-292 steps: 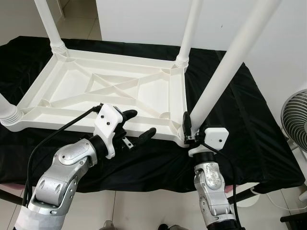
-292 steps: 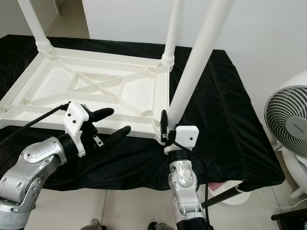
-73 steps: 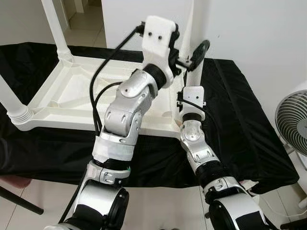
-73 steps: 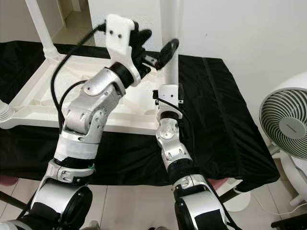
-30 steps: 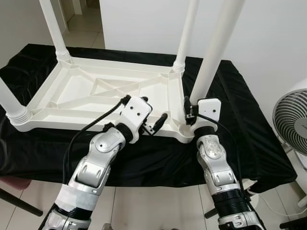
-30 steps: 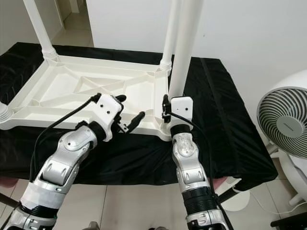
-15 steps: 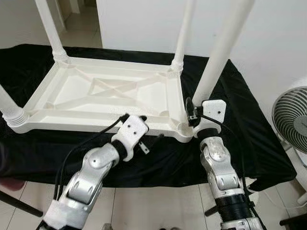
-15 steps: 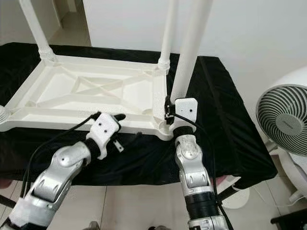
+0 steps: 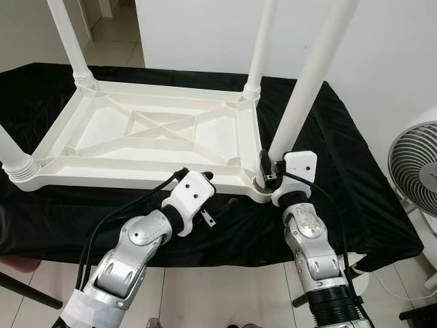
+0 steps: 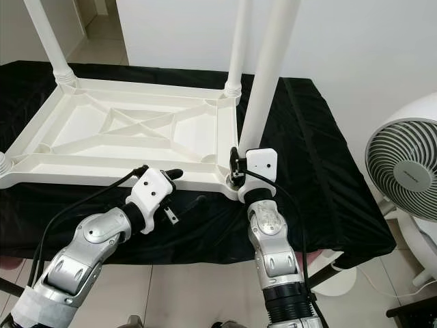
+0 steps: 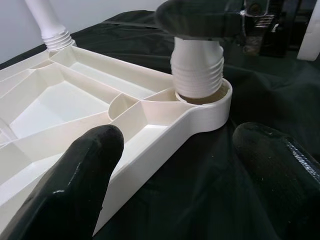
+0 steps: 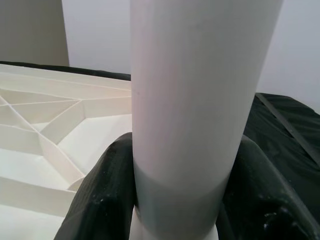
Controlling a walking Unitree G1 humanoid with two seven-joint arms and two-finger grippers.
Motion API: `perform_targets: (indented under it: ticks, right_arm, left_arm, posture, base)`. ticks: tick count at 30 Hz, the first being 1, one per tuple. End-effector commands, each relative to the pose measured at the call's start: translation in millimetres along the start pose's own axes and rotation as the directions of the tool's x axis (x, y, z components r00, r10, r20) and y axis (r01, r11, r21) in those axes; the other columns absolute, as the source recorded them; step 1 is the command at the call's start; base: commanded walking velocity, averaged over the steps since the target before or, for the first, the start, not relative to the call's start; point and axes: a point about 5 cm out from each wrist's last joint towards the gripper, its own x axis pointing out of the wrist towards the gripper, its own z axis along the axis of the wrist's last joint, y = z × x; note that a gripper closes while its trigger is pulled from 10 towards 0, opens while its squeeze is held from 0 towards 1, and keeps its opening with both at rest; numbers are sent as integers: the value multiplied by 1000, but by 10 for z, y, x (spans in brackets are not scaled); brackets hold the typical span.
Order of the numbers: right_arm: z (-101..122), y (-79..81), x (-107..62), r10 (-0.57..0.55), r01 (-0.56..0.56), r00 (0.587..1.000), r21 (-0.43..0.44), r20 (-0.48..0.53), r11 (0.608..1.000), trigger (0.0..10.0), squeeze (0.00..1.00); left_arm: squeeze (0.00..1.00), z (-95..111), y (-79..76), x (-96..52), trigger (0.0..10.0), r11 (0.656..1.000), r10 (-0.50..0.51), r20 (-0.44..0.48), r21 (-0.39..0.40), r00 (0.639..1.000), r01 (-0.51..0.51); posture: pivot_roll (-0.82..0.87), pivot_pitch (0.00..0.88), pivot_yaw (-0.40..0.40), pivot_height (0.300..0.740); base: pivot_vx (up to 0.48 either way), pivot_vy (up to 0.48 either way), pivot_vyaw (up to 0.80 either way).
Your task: Building children table
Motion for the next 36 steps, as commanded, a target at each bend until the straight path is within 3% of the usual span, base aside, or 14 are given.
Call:
perform_targets:
  ticks: [1, 21, 36]
  right_arm:
    - [-21, 11, -22, 12, -12, 1000, 3, -18, 1000, 10000, 0]
    - [-145, 29, -159, 74, -75, 994, -11, -81, 997, 10000, 0]
    - [-201, 70, -252, 181, -186, 978, -39, -106, 982, 10000, 0]
  left_arm:
    - [0, 4, -79, -2, 10000, 995, -101, -2, -7, 995, 101]
    - [0, 54, -77, -17, 10000, 994, -102, 11, -21, 995, 103]
    - [0, 57, -108, -41, 10000, 993, -118, 9, -27, 993, 118]
  posture:
    - [117, 91, -37, 740]
    - [120, 95, -29, 740]
    - [119, 105, -26, 740]
  base:
    - [0, 0, 0]
    - [0, 0, 0]
    - [0, 0, 0]
